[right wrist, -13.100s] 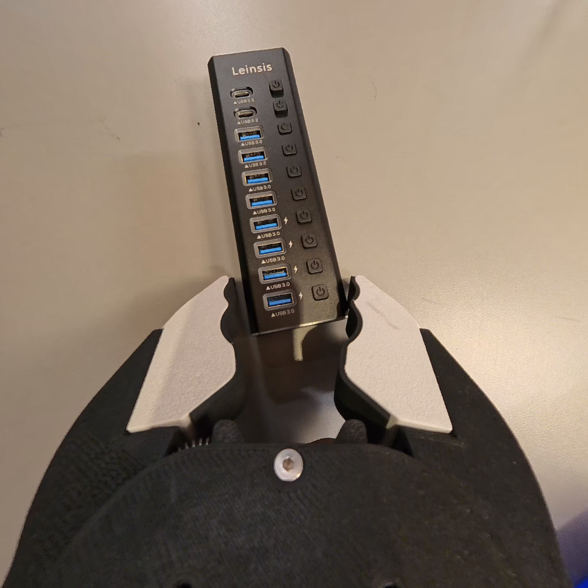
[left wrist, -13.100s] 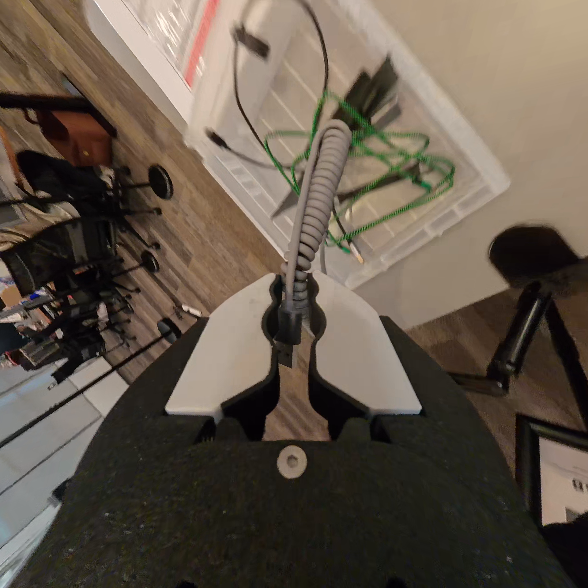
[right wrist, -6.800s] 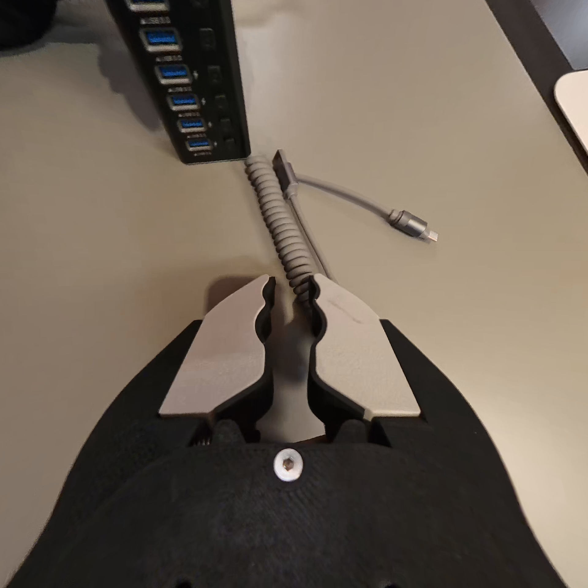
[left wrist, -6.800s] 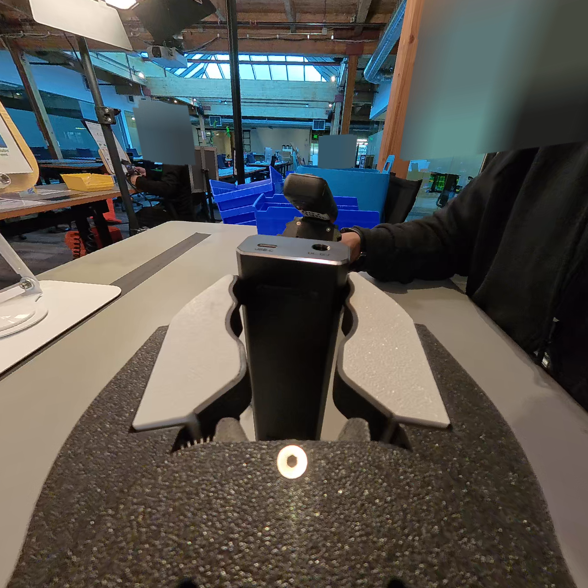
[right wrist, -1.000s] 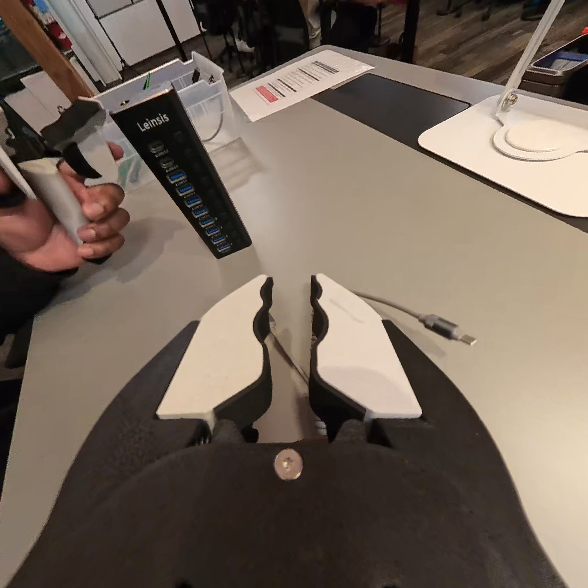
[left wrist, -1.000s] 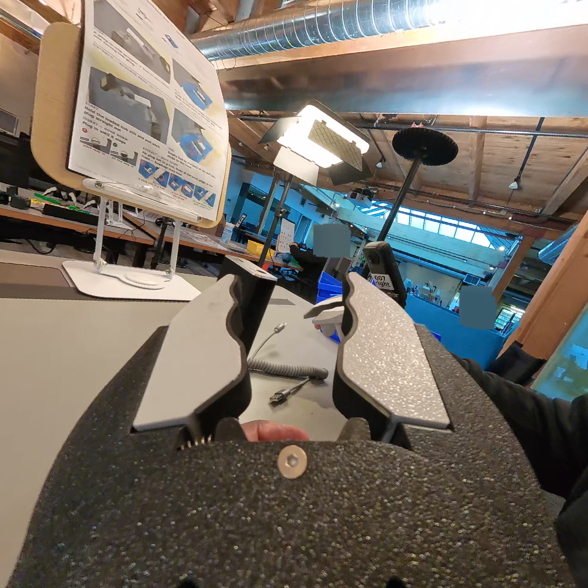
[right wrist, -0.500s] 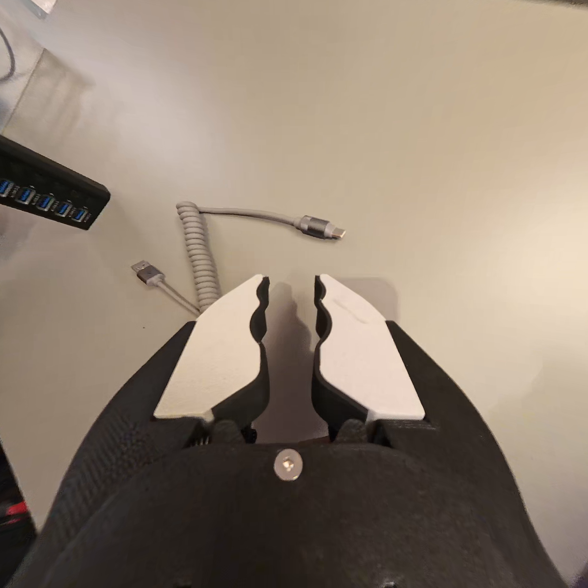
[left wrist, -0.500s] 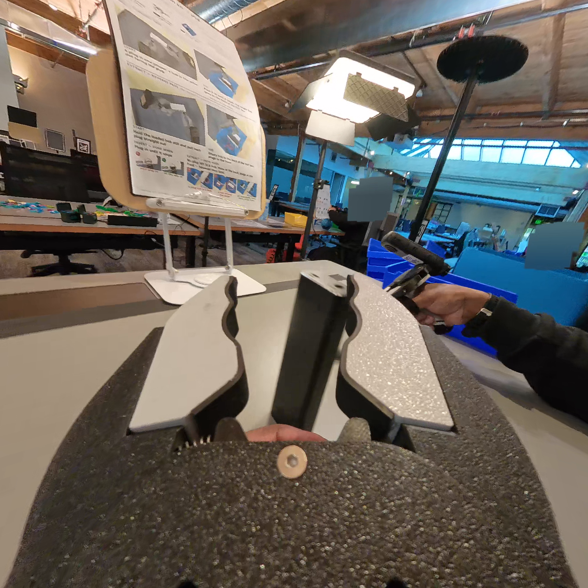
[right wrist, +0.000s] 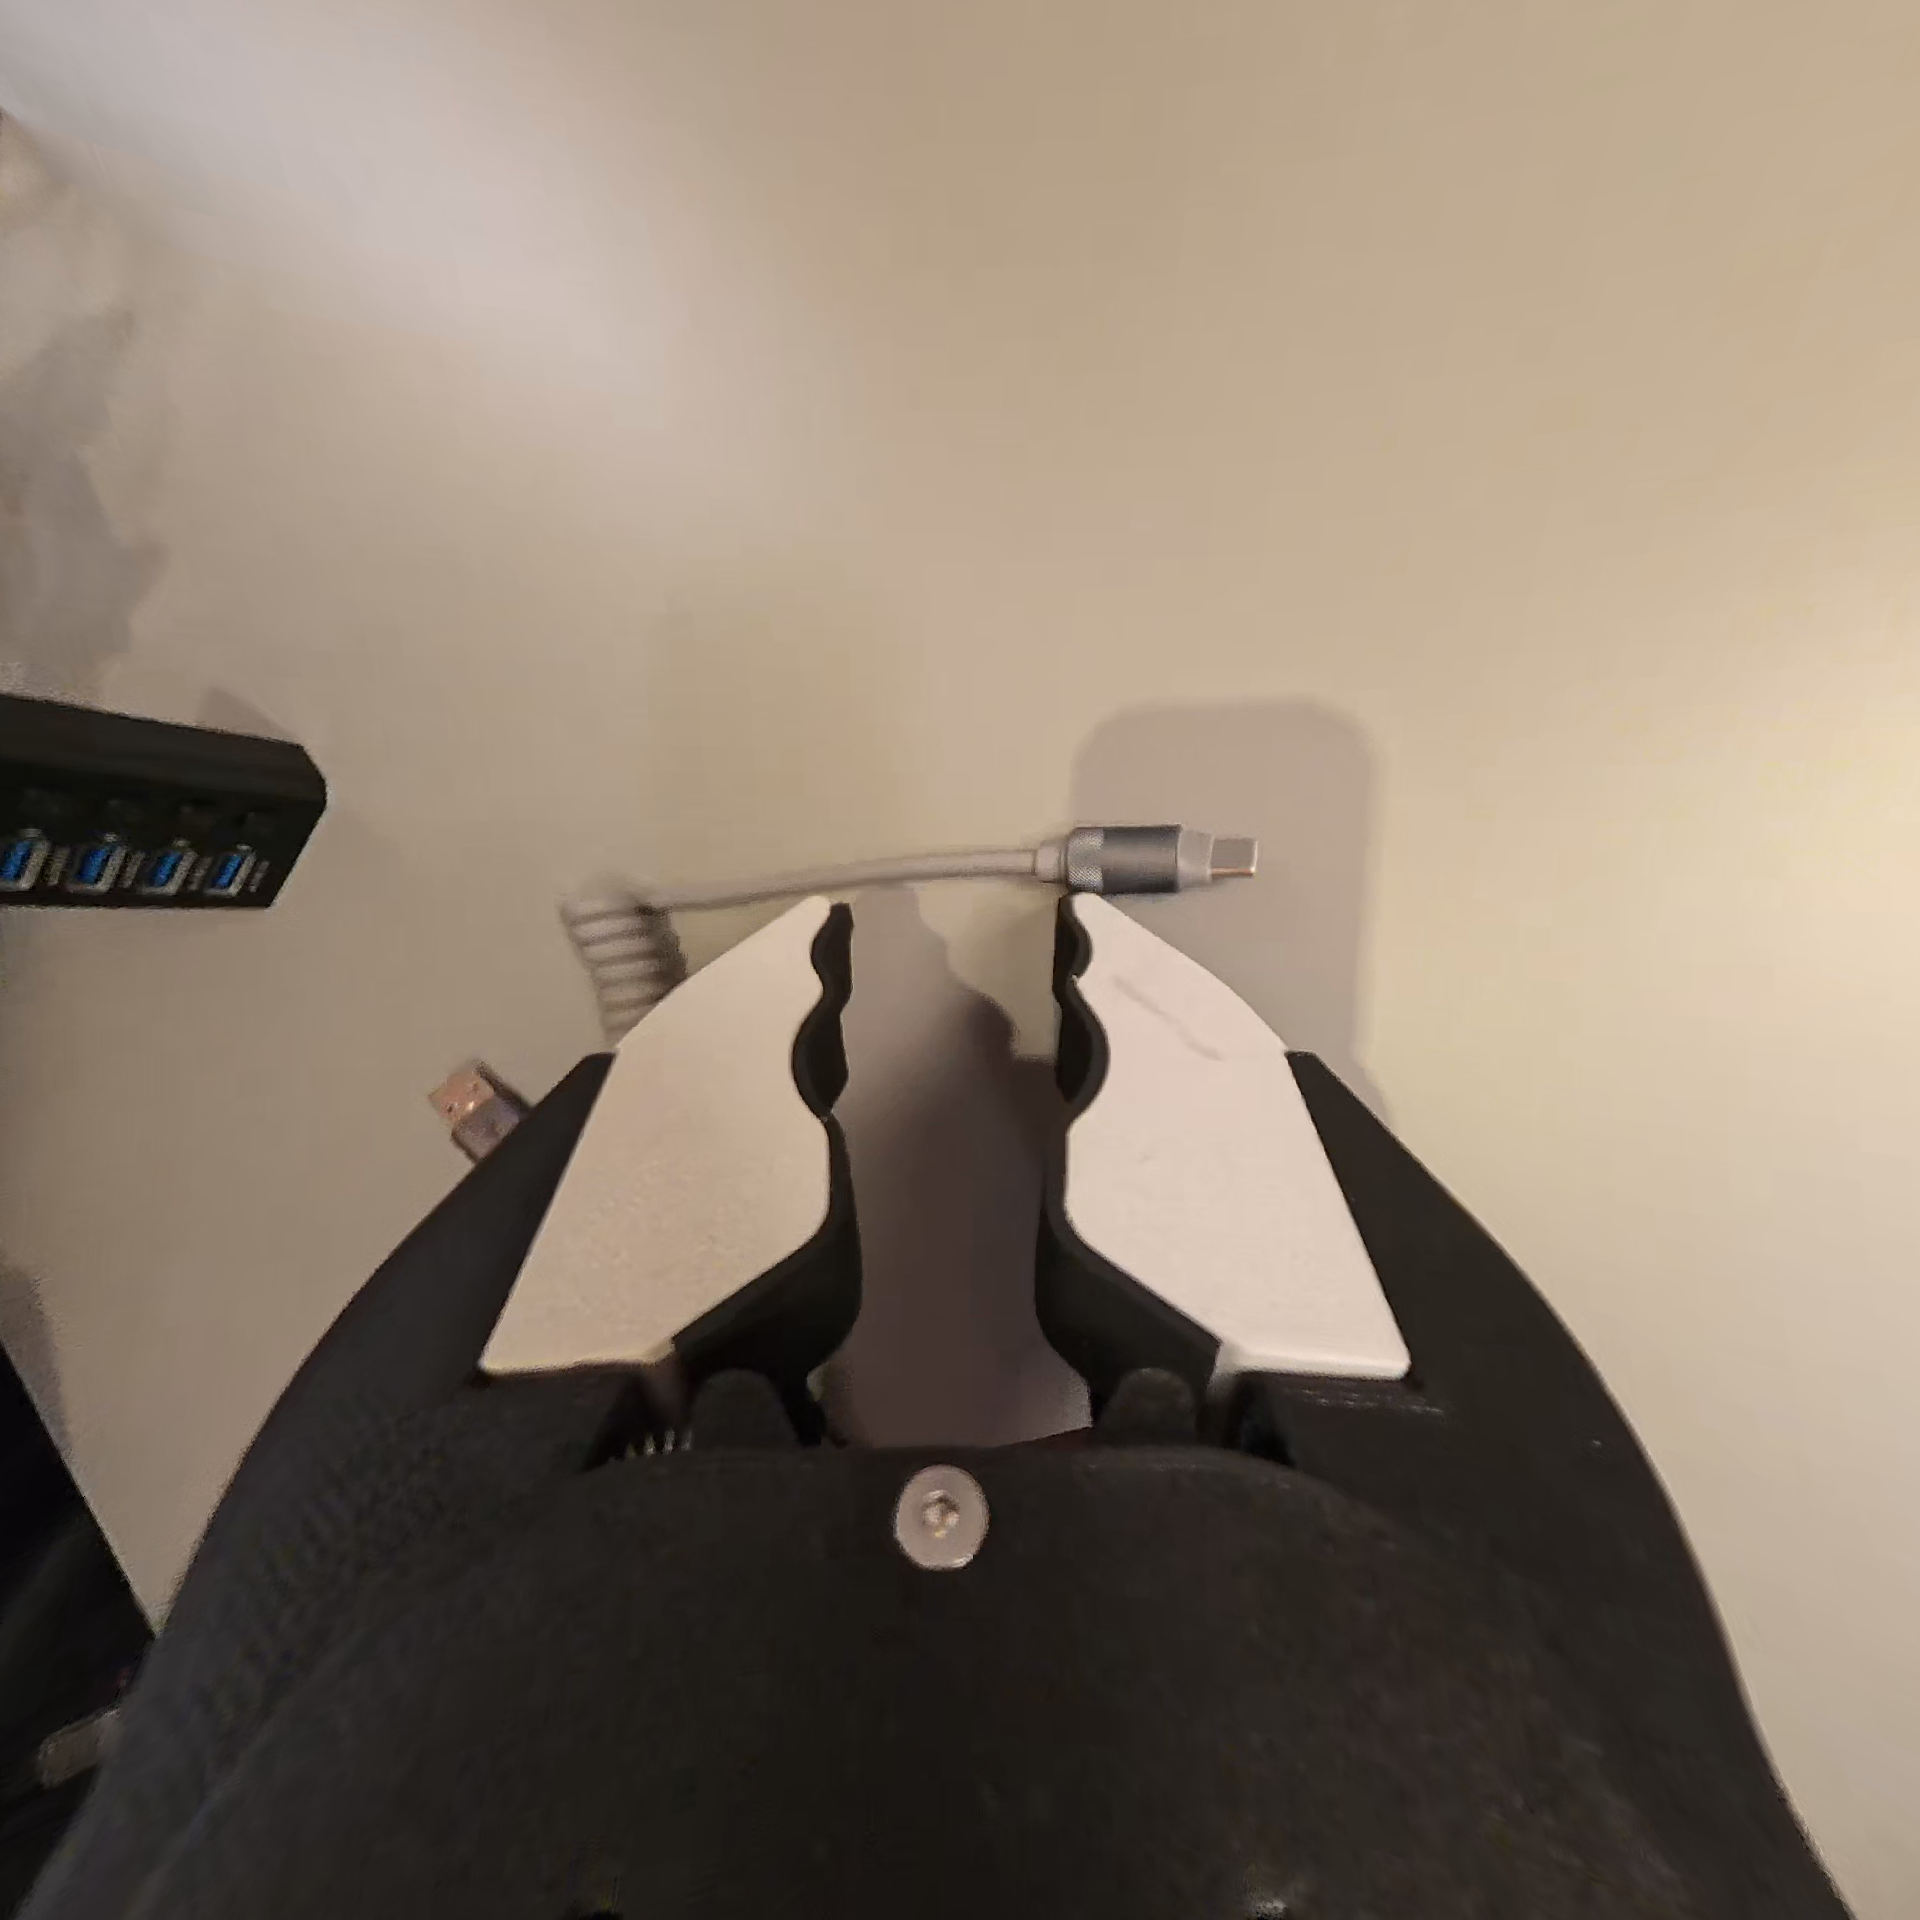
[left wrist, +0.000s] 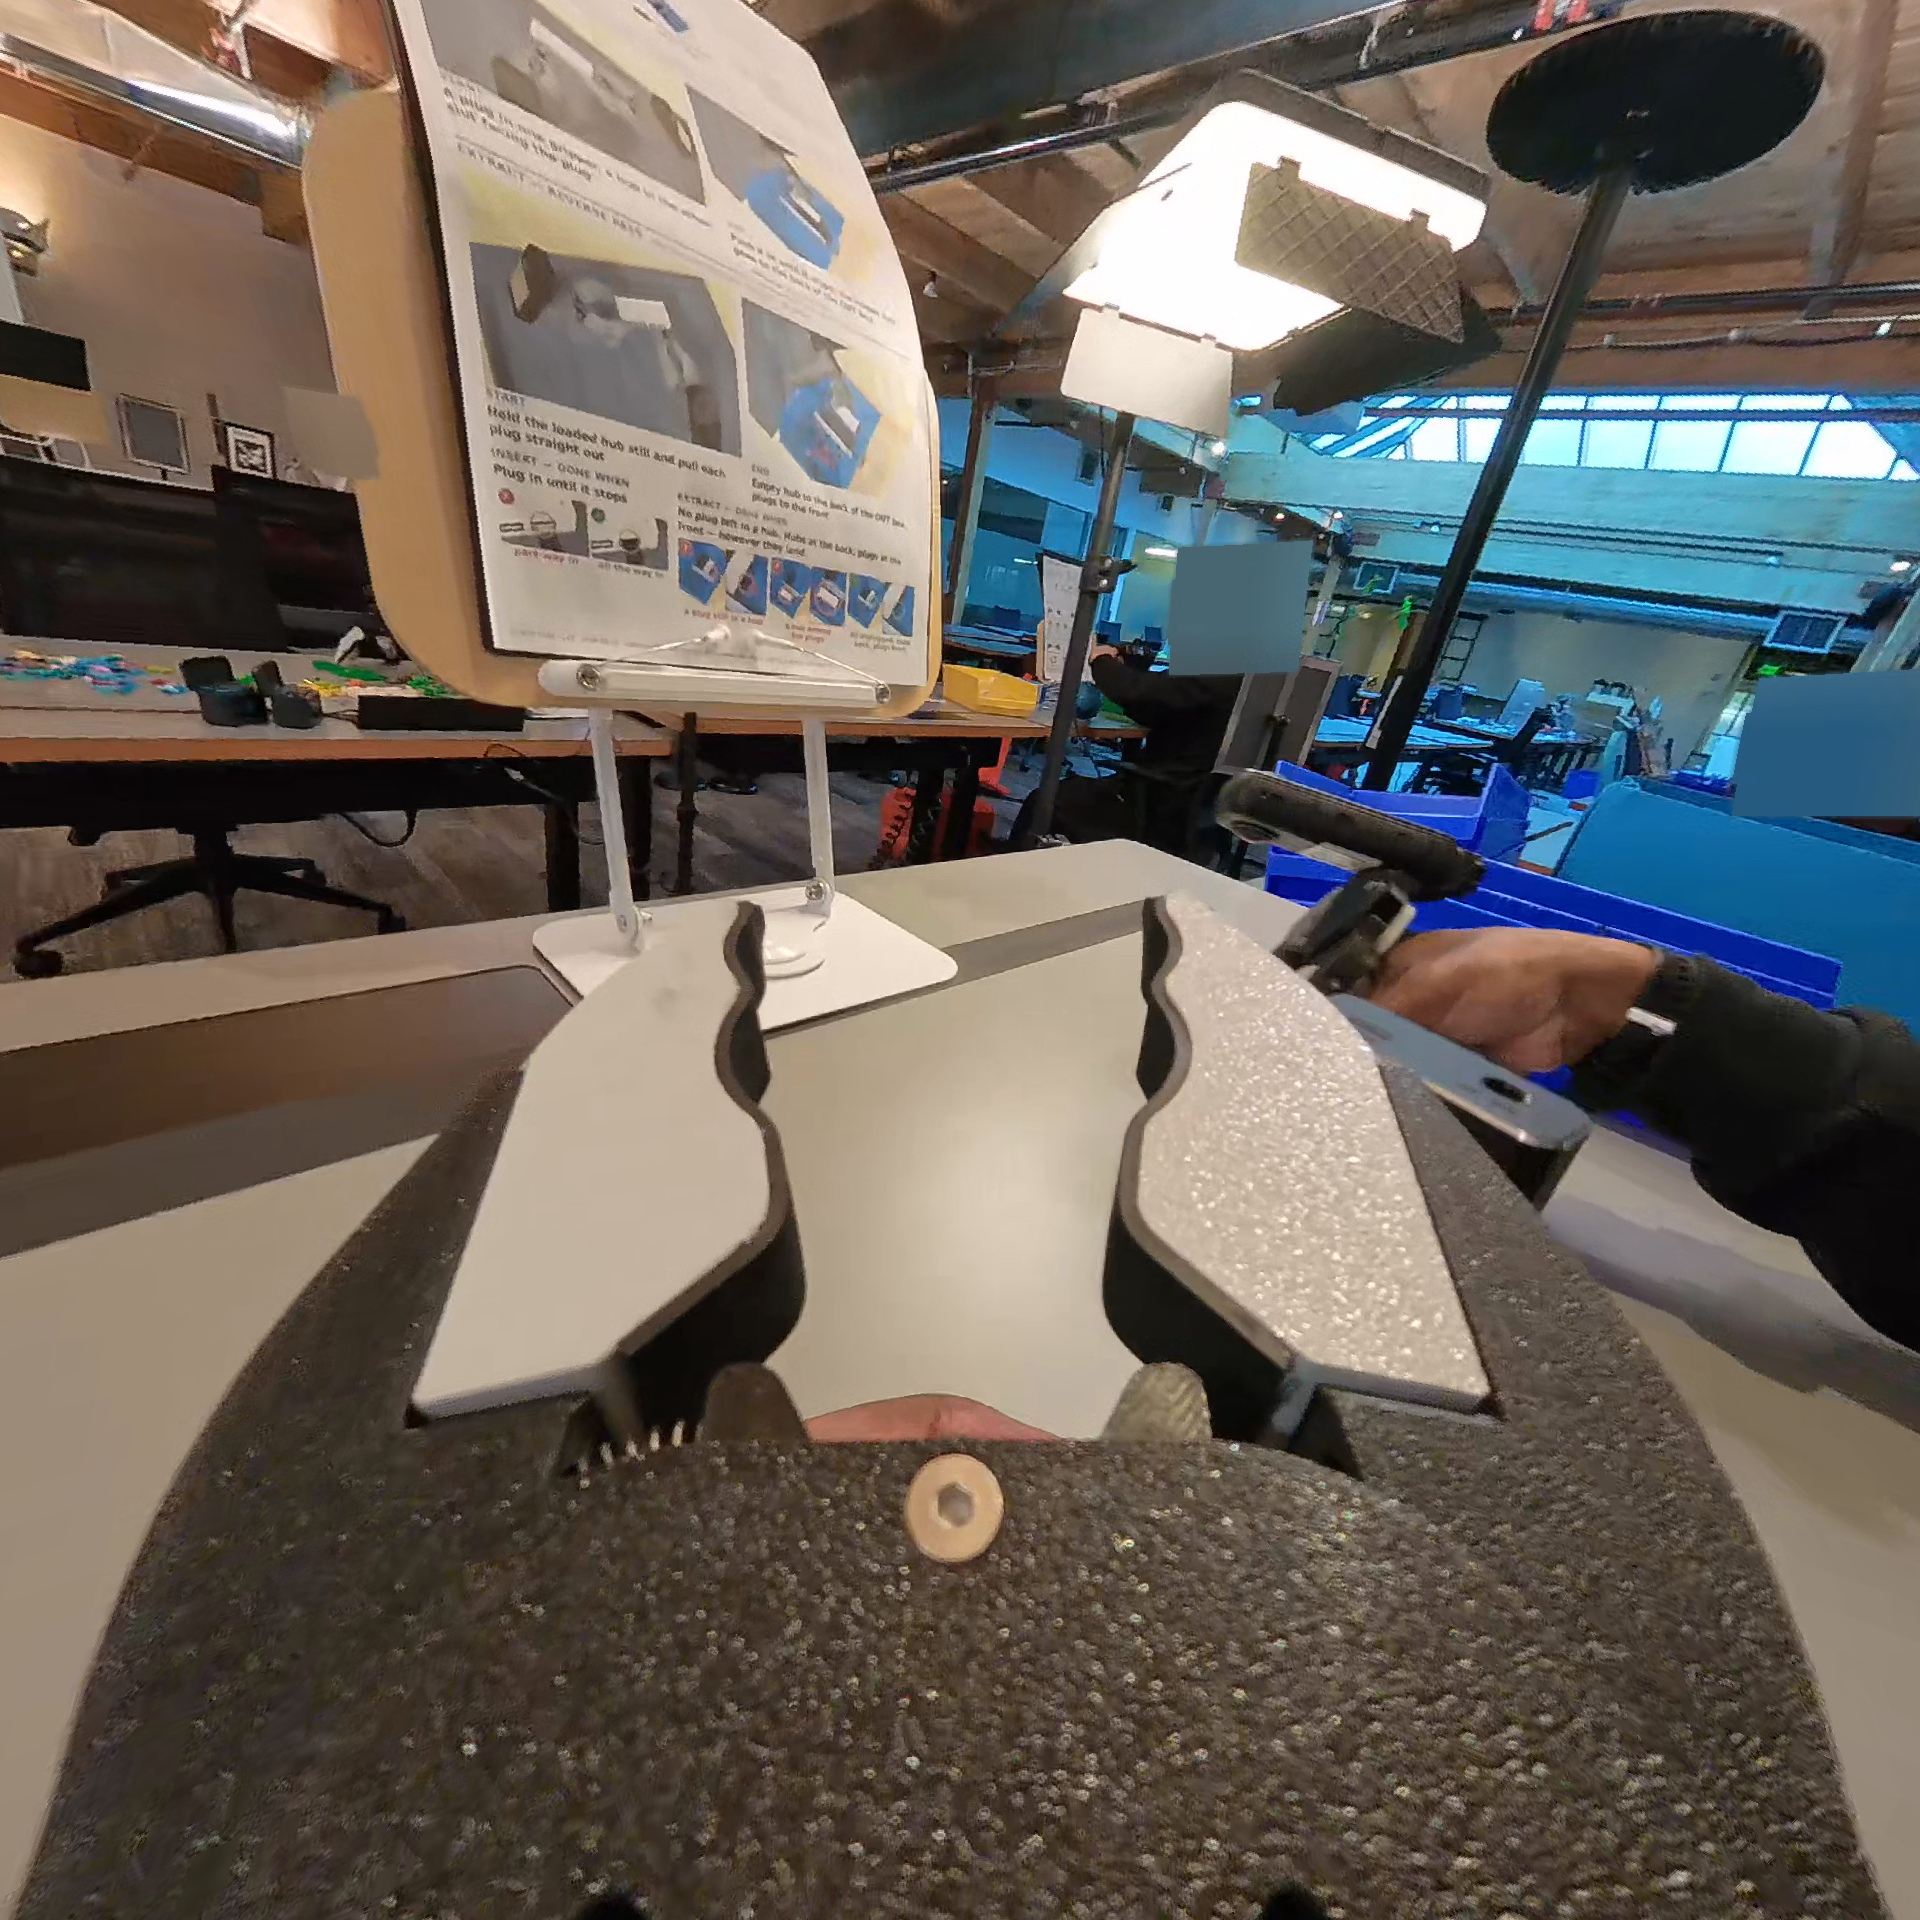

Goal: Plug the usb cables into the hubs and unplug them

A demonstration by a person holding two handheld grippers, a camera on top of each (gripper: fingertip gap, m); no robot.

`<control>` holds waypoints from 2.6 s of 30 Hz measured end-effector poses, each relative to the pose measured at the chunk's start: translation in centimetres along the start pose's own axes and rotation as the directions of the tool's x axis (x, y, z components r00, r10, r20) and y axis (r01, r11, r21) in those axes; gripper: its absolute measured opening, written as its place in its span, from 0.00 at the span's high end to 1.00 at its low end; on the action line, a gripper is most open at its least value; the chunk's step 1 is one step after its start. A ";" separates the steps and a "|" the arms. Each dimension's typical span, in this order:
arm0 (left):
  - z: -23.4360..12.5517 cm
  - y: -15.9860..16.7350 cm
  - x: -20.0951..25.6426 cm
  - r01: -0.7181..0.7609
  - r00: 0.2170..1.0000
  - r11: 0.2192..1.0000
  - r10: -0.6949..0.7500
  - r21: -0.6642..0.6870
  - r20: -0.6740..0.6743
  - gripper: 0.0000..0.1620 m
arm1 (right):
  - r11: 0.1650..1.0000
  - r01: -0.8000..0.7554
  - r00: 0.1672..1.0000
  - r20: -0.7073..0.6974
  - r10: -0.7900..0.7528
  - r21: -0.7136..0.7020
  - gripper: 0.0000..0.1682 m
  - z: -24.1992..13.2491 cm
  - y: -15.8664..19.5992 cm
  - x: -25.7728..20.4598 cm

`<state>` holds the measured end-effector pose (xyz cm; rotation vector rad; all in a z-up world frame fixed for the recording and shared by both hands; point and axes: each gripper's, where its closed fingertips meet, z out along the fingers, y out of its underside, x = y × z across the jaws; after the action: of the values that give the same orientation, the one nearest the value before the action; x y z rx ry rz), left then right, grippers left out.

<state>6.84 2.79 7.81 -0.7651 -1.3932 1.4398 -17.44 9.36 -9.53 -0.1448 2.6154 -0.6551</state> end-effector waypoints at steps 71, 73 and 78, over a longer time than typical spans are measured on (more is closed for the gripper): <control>-3.0 11.5 17.2 0.555 0.768 0.719 -0.636 -0.418 -0.075 0.94 | 0.631 0.650 0.555 0.303 -0.775 0.425 0.86 -2.7 6.8 -22.3; -3.1 11.4 17.1 0.595 0.743 0.701 -0.667 -0.392 -0.065 0.94 | 0.559 0.694 0.555 0.157 -0.817 0.454 0.83 -2.4 6.3 -22.2; -2.8 11.1 17.4 0.686 0.650 0.628 -0.756 -0.368 -0.077 0.94 | 0.389 0.762 0.499 -0.087 -0.862 0.518 0.84 -2.8 5.4 -22.7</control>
<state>1.08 21.10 -0.40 -0.4288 -1.5126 0.4749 1.72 19.92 -1.05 -1.3476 1.9154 -1.5294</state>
